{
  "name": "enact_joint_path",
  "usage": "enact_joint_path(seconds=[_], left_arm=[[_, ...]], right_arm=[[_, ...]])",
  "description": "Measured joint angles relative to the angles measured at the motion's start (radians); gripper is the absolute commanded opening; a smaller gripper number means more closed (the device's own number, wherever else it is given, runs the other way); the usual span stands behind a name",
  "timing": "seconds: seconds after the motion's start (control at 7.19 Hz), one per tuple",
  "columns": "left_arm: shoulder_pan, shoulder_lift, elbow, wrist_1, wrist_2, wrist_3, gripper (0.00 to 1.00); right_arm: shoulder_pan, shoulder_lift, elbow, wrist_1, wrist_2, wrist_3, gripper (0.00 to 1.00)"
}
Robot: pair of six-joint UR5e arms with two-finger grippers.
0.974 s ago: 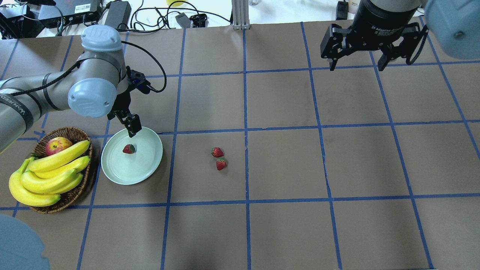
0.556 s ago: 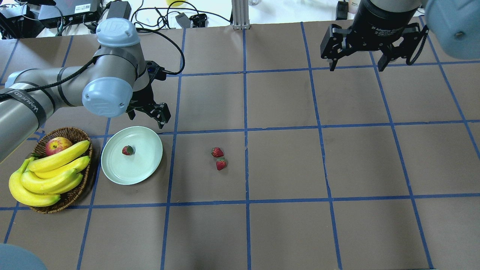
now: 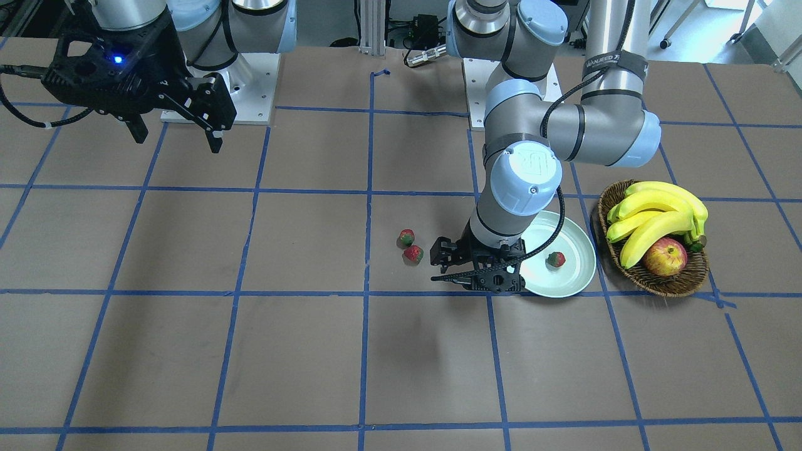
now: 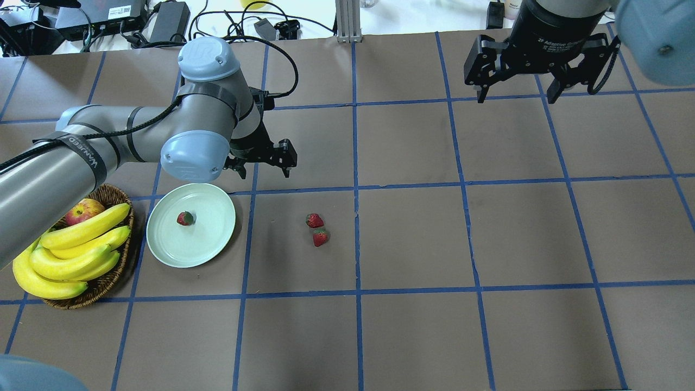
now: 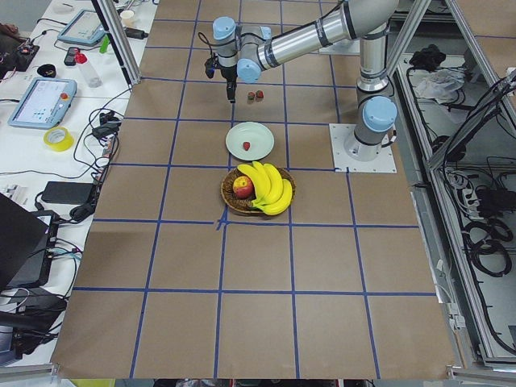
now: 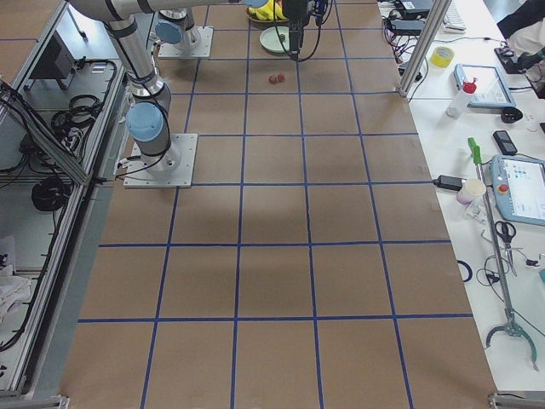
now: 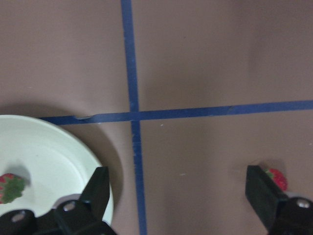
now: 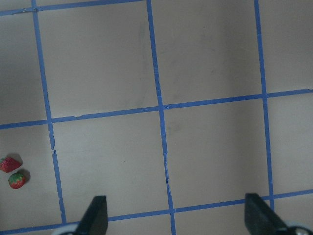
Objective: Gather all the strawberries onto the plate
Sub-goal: 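Move the left gripper to the pair of strawberries and grasp one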
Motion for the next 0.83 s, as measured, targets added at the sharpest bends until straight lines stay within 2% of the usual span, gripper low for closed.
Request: enact_joint_path(seconds=[0.28, 0.7, 0.83], left_arm=[[-0.059, -0.042, -0.026, 0.085, -0.030, -0.187, 1.00], [-0.114, -0.071, -0.099, 0.124, -0.060, -0.357, 1.00], [-0.117, -0.070, -0.119, 0.127, -0.058, -0.372, 0.93]], right_arm=[[0.000, 0.000, 0.000, 0.000, 0.000, 0.000, 1.00], [0.001, 0.000, 0.000, 0.000, 0.000, 0.000, 1.00], [0.001, 0.000, 0.000, 0.000, 0.000, 0.000, 1.00]])
